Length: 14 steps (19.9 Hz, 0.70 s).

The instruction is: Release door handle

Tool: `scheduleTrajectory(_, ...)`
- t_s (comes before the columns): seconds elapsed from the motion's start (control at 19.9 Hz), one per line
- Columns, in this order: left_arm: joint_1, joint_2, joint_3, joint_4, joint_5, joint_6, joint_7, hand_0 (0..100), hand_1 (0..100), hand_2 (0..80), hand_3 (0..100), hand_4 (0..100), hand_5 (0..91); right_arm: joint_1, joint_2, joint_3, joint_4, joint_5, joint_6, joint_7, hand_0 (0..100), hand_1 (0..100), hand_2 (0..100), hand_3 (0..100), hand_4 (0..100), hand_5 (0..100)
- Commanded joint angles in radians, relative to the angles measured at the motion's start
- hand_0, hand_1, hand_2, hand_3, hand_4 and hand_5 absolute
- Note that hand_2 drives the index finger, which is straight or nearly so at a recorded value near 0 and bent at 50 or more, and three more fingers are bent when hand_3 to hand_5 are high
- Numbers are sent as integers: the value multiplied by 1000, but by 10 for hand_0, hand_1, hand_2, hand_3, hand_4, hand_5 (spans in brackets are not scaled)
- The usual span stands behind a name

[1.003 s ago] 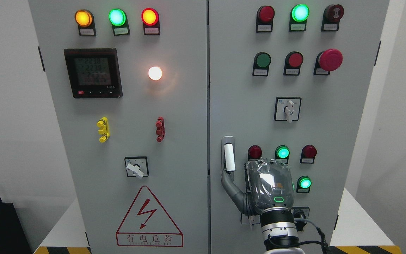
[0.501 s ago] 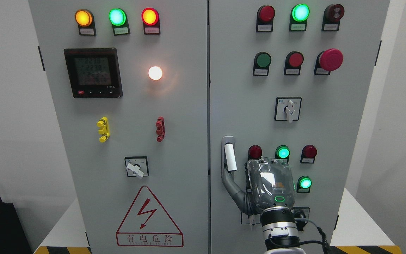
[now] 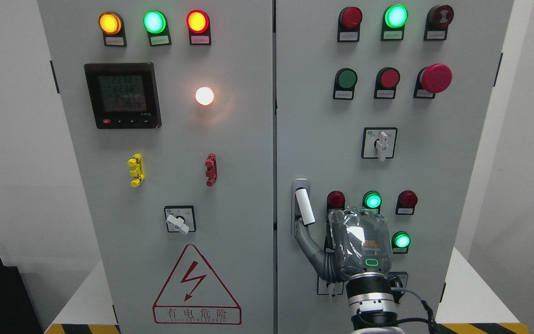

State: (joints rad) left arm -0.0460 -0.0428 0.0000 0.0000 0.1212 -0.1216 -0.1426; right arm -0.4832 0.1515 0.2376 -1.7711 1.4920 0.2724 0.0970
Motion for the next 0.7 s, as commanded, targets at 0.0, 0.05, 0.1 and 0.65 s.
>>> scheduleTrajectory(0.0,0,0,11,17,0,0,0,120,389,0,0,0,0,2,-1,-15,-7,1,-1,0,426,74,1000,1000,1000,953)
scheduleTrajectory(0.05,0,0,11,17,0,-1,0,120,389,0,0,0,0,2,-1,-15,-7,1,-1,0,426,75,1000,1000,1000,954)
scheduleTrajectory(0.1,0,0,11,17,0,0,0,120,389,0,0,0,0,2,-1,-15,-8,1,-1,0,425,78,1000,1000,1000,954)
scheduleTrajectory(0.65,0,0,11,17,0,0,0,120,389,0,0,0,0,2,-4,-37,-16,1,-2,-2,427,95,1000,1000,1000,959)
